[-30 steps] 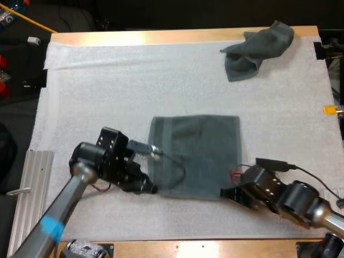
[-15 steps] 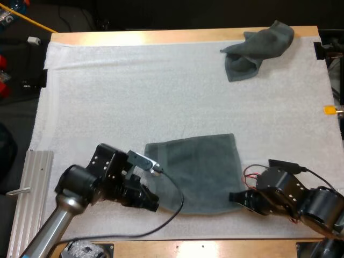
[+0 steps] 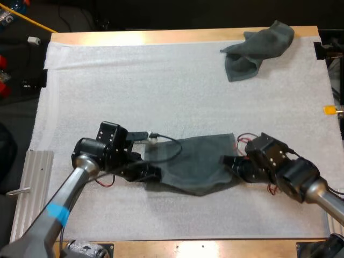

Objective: Pick towel from pile, fold and stack

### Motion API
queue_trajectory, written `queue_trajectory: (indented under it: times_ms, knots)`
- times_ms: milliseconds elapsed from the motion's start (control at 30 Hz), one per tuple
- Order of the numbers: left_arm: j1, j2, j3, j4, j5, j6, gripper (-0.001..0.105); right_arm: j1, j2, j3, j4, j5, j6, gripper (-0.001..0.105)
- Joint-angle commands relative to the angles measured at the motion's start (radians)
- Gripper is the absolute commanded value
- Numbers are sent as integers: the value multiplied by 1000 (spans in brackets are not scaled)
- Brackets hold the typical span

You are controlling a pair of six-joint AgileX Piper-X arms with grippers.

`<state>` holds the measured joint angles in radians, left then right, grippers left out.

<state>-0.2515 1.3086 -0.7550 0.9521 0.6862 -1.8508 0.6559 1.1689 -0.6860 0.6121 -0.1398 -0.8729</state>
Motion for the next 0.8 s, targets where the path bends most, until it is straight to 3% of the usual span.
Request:
queue_trajectory:
  times_ms: [0,367,767]
  knots:
    - [11,14,0,-20,36,-12,0,-21,17,-7,-23,-21,6,0]
    - [121,84,0,-171,23,-67,0,-98,132,-7,-141,-15,92,0]
    - [123,84,0,-222,23,-70,0,-98,135,-7,-212,28,164,0]
